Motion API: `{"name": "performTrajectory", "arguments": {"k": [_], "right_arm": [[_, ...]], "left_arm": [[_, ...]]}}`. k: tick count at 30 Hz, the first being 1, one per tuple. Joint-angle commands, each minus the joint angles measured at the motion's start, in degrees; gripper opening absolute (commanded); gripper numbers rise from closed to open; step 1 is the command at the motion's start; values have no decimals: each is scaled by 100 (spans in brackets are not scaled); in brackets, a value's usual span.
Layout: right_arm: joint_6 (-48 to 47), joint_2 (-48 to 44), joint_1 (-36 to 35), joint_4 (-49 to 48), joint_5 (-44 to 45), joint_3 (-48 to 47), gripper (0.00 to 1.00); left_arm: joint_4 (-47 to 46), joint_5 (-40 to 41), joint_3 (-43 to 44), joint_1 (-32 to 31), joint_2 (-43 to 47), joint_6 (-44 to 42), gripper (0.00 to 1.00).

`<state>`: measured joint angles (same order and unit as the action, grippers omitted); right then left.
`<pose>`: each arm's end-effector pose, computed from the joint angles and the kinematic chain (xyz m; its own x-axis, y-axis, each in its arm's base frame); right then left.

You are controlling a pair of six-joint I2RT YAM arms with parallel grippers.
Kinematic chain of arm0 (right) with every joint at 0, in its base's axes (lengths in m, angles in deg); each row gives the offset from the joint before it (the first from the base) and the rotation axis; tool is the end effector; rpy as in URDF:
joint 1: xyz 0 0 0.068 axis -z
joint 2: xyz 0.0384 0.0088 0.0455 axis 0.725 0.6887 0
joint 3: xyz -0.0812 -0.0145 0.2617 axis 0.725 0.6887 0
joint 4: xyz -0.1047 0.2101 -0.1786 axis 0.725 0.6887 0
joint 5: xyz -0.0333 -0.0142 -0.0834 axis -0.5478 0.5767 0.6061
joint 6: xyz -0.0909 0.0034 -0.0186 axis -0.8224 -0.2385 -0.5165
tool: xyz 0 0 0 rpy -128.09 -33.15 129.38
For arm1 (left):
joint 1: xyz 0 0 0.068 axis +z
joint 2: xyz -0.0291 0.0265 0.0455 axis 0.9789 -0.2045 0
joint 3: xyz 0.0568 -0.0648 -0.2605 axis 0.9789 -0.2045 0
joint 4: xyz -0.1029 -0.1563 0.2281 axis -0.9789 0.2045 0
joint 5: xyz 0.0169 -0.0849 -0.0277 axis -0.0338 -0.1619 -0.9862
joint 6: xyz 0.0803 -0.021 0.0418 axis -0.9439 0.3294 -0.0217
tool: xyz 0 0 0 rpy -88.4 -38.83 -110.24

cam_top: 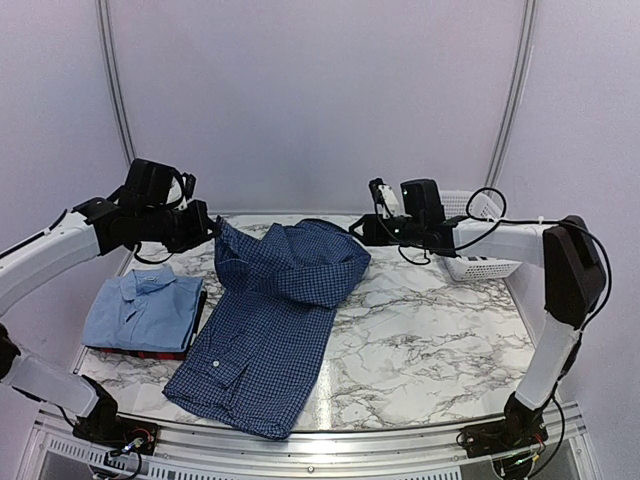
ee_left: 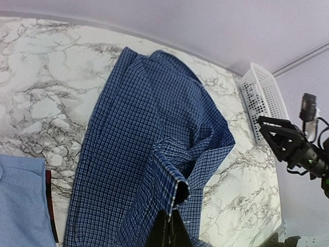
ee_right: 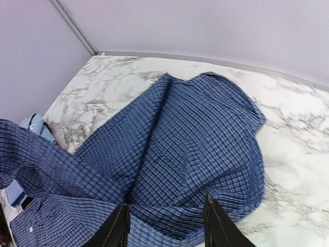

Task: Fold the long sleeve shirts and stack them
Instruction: Move the rectangle-folded shirt to the center of the board.

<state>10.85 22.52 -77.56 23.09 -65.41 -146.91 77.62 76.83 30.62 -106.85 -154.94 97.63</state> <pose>0.4089 0.2732 0.2206 -0.5580 -0.0229 -0.8295 -0.5745 0.7320 0.3663 0.3270 -0.1881 0.3045 -0.6972 -0.3020 -0.6501 0.1637 0.8158 -0.5546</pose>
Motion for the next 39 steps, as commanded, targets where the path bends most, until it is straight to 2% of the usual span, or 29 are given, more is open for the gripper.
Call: {"name": "performTrajectory", "arguments": {"k": [1,10,19,27,39], "right_arm": [[288,120,258,-69,77,147,44],[390,390,581,-288,70,365,41],[410,597,915,-244,43,173,41],[262,885,993,-164,-128,-103,42],[270,988,1107,-539,-434,218,44]], "left_arm": [[-729,-246,298,25,42,-425,0],[-1567,-204,2073,34,-1399,-722,0],[-2175,516,3347,165,-2651,-781,0],[-2421,776,3618,426,-3094,-662,0],[-2015,1363,3606,630,-3381,-320,0]]}}
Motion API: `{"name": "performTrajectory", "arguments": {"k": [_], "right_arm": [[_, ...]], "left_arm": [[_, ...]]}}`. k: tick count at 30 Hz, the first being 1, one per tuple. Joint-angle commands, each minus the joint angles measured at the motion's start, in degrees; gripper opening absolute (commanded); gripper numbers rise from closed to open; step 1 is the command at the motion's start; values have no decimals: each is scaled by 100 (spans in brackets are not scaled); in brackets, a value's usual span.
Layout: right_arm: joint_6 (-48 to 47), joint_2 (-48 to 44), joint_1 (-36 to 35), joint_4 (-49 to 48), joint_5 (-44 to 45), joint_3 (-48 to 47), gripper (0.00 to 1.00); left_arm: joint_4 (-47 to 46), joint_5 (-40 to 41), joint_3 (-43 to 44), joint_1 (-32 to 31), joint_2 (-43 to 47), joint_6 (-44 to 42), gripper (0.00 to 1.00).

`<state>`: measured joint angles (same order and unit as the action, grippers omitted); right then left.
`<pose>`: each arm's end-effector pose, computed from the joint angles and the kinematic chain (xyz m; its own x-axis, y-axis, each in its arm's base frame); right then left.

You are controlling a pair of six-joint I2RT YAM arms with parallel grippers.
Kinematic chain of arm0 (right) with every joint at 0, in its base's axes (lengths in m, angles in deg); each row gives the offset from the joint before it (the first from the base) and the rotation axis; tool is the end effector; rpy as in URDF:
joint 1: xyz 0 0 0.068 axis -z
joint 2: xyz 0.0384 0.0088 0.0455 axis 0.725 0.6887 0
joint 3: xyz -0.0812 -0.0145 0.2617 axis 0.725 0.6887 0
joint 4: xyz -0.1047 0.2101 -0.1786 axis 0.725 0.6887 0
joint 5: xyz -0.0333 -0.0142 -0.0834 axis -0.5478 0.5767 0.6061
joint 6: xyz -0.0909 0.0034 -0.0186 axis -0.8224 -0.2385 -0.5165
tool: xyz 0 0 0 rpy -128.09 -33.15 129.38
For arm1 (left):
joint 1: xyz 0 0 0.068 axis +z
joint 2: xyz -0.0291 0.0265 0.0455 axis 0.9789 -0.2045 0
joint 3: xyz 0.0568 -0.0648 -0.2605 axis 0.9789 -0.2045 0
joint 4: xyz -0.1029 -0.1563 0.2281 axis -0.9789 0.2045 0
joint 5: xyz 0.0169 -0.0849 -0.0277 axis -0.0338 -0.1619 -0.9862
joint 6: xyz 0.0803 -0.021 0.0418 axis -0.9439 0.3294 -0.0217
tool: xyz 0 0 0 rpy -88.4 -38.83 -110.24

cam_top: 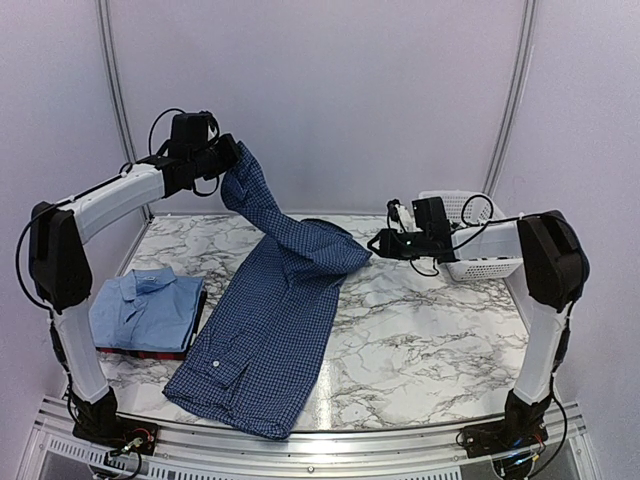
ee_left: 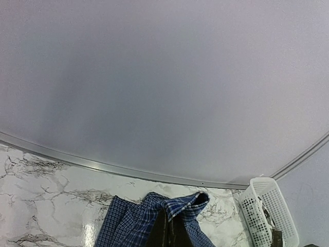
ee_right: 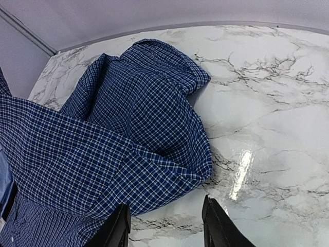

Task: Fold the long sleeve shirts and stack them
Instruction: Move the rectangle-folded shirt to the center of the board.

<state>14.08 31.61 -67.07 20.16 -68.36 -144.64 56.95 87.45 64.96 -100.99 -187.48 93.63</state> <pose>0.4558 0.2000 0.1369 -0.6929 0.0761 -0.7170 -0.3729 0.8132 0.4468 0.5066 -0.2050 0.3645 -0.2879 -0.4680 -0.8355 0.1786 0.8309 -0.5270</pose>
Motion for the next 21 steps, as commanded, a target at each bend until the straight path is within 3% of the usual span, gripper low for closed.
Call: {"name": "performTrajectory", "arguments": {"k": [1,9,21], "right_arm": [[-54,117,56,-249,-149,-31,45],[1,629,52,-80,-284,-438,44],[244,1305,49,-70,-443,-1347,43]], "left_arm": [[73,387,165,46,-131,80,0],[189,889,64,117,-93,203,0],[197,783,4,167,-63,204,0]]}}
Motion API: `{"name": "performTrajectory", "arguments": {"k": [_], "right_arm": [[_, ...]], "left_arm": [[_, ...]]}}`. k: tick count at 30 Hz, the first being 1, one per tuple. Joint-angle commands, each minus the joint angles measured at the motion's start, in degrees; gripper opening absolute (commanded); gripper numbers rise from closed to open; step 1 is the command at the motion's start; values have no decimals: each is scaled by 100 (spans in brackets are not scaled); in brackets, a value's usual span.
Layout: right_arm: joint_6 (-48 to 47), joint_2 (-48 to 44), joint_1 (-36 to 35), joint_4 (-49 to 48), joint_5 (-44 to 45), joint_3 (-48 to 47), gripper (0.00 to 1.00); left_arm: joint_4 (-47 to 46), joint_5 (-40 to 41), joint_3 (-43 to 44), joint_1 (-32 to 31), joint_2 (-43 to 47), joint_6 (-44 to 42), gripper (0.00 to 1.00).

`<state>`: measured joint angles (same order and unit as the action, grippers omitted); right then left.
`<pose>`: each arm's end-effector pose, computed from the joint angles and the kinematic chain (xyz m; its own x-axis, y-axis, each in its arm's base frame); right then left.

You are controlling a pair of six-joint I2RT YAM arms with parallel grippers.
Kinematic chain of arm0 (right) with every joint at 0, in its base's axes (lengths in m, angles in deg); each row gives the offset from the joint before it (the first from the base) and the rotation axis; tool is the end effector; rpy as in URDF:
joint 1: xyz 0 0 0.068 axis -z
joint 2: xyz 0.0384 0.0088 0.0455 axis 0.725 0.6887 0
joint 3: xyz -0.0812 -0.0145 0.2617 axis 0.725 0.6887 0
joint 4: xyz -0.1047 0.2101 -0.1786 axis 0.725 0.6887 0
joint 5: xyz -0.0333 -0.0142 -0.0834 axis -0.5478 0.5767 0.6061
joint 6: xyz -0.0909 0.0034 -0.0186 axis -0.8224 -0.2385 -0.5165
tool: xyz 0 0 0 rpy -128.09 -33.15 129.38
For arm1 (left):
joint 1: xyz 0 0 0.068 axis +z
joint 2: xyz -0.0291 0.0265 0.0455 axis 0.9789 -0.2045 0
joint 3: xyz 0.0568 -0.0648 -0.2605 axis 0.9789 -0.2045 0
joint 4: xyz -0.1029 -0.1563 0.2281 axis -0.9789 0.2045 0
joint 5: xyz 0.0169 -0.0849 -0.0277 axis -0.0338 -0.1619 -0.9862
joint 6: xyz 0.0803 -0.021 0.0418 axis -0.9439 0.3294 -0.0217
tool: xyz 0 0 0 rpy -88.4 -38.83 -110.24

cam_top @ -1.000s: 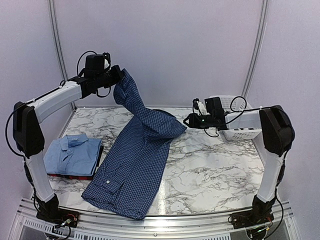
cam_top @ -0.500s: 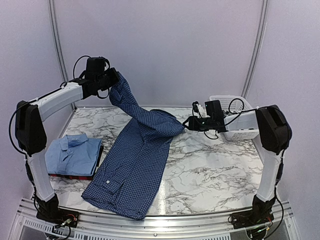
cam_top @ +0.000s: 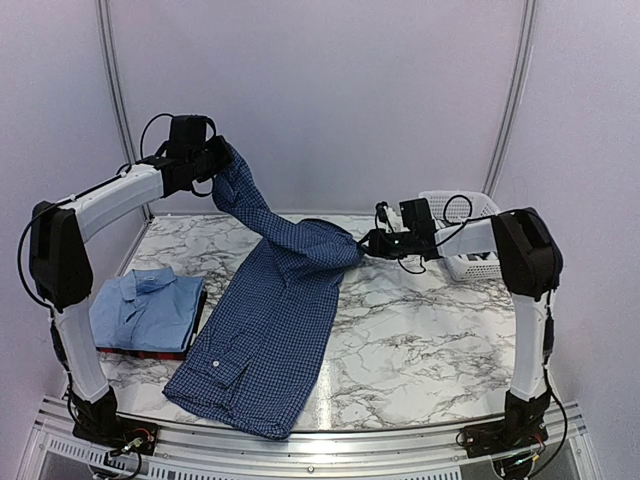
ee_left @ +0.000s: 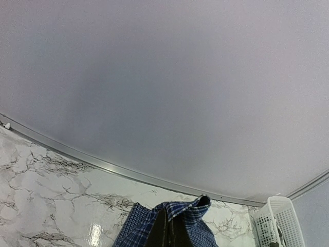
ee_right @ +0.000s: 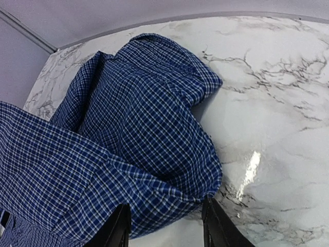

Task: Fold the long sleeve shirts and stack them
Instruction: Move the rectangle-folded shirt to the center of the board.

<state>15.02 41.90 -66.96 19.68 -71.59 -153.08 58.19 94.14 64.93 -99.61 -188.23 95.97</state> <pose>0.4869 0.2153 0.1053 -0.7261 0.0733 -0.6837 -0.3808 0.7850 0.4886 0.5161 -0.1842 0.3543 -0.2448 -0.5129 -0.8228 0.0378 0.8429 -0.5367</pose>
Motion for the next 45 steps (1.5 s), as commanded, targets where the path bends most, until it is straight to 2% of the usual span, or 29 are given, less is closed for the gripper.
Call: {"name": "performTrajectory", "arguments": {"k": [1,7,12,16,20,28,35,45], "right_arm": [[166,360,44,18,-125,-618,42],[102,511,45,192,-4,-940,41],[-46,366,66,328,236,-915,47],[75,225,174,130,176,-694,57],[154,169,203,-57,34,-480,58],[364,152,204,-550,-239,-64,48],[704,436,208,-854,-565,-201,38],[1072,832,203,-1061,-680,-401,32]], "left_arm": [[71,127,6,31,31,-30,0],[157,337,-39,34,104,-46,0],[360,636,-85,57,143,12,0],[543,791,-212,167,179,222,0],[597,704,-312,233,166,324,0],[677,962,-526,258,286,417,0],[689,967,-650,271,355,478,0],[686,818,-636,269,337,512,0]]}}
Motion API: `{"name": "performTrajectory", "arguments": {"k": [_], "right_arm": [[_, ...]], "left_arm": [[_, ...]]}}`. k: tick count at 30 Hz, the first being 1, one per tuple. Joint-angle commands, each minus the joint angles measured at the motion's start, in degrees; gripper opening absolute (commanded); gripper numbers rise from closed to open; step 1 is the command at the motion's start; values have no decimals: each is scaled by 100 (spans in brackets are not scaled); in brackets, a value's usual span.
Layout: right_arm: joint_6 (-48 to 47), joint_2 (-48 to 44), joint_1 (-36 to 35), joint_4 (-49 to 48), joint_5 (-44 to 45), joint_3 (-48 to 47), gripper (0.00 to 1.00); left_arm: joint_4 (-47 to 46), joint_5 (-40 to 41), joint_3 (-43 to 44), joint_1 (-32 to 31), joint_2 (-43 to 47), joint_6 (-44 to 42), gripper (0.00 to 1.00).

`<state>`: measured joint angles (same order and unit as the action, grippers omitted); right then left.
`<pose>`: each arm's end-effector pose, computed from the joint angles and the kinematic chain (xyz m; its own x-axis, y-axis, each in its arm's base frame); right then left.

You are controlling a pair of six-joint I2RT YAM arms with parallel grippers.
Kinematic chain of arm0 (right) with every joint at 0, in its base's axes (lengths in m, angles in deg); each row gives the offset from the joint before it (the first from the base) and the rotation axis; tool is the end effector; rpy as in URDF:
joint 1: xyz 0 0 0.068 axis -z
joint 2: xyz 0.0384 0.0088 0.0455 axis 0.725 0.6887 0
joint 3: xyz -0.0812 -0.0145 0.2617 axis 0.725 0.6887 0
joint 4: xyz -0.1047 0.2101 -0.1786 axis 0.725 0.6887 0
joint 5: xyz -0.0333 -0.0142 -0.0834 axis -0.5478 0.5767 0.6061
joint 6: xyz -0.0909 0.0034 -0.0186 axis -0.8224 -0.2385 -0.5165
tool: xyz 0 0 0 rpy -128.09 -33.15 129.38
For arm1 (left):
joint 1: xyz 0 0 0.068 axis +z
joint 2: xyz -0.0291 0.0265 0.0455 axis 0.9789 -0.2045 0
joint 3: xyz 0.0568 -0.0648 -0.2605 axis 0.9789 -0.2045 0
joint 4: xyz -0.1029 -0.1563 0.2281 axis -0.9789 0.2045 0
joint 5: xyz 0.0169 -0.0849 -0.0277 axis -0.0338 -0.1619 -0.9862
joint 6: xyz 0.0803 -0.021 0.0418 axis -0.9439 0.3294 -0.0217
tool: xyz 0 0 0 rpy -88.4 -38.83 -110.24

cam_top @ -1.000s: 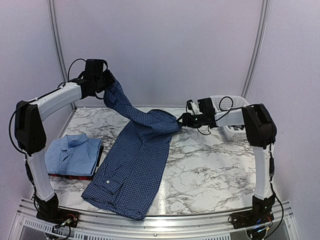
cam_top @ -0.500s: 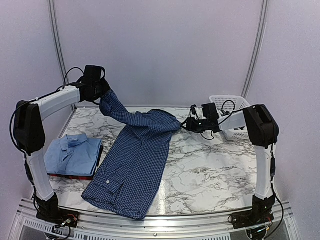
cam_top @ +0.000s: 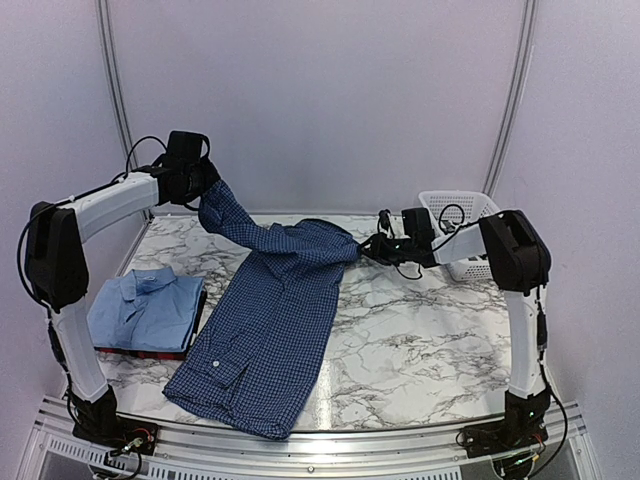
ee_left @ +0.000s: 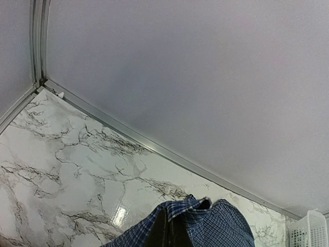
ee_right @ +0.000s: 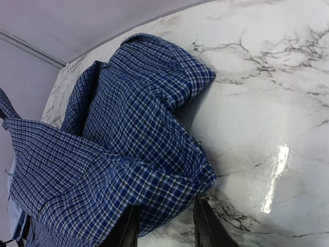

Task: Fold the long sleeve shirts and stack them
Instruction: Move the rectangle-folded shirt to the center of the board.

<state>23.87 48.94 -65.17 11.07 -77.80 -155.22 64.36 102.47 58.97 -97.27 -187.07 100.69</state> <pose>0.5054 0.2128 0.0759 -0.7627 0.1959 -0.6163 -0.3324 0.6987 0.6335 0.5119 -0.1468 0.3047 -0.2752 -0.5451 -0.7919 -0.2223 0.8375 -0.4992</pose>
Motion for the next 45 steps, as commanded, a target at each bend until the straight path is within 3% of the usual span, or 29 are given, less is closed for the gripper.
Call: {"name": "performTrajectory", "arguments": {"k": [1,13,15,18,23,29,37,45], "right_arm": [[188,130,29,-185,-30,-185,32],[515,414,24,-410,-61,-311,37],[597,483,24,-495,-108,-376,34],[680,565,29,-531,-95,-543,19],[244,469,24,108,401,-1049,1],[-526,552,60,1312,1109,-1856,0],[-699,522,320,1413,1089,-1519,0],[-937,268,333,1745,945,-1466,37]], "left_arm": [[70,-36,-31,35,203,37,0],[70,-137,12,35,135,47,0],[72,-153,6,35,135,51,0],[70,-213,12,36,135,37,0],[61,-564,47,29,62,-36,0],[-35,-930,23,-39,-18,-97,0],[-421,-1335,-10,-214,-30,-238,0],[-815,-1462,-249,-139,262,-620,0]]}}
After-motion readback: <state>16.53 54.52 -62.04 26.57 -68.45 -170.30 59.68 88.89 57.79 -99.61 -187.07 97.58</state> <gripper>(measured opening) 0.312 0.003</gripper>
